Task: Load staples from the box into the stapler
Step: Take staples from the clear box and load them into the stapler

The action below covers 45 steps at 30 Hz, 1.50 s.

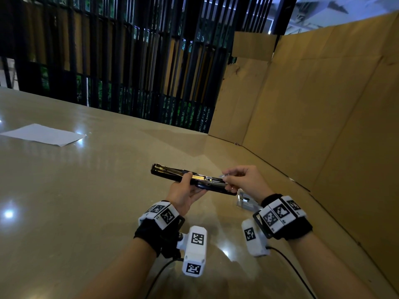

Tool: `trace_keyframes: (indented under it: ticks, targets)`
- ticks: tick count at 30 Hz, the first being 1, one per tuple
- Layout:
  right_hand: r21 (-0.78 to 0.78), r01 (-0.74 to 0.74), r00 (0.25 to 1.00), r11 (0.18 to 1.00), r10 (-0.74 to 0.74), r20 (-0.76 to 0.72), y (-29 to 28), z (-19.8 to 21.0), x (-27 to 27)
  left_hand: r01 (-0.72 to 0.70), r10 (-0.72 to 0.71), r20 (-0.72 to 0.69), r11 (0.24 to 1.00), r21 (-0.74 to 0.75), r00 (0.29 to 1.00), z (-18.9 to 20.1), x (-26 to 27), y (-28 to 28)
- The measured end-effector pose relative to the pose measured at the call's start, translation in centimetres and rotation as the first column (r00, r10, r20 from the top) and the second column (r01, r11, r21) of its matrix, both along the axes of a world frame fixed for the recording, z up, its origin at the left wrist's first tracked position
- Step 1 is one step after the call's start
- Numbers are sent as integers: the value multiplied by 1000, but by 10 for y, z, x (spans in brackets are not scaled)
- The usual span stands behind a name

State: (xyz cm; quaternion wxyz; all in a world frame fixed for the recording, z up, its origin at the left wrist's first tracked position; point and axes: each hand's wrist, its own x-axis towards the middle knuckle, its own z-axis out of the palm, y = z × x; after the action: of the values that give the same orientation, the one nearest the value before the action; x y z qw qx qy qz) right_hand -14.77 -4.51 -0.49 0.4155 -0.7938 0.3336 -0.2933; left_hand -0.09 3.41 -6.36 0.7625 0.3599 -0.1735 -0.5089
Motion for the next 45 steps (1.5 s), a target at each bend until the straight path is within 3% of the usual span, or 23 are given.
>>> trace_keyframes:
  ticks: [9, 21, 30, 45]
  targets:
    - [-124, 25, 990, 992, -42, -136, 5, -1, 1, -10, 9, 31, 1000, 23, 999, 0, 0, -2]
    - [-306, 150, 983, 940, -176, -59, 11, -7, 6, -7, 7, 55, 1000, 0, 998, 0, 1, -1]
    - [-535, 44, 933, 843, -226, -280, 10, -10, -2, 4, -1, 63, 999, -43, 998, 2, -1, 1]
    - [-585, 58, 943, 809, -236, -234, 22, -8, 0, 19, -13, 93, 998, -62, 996, 8, -7, 5]
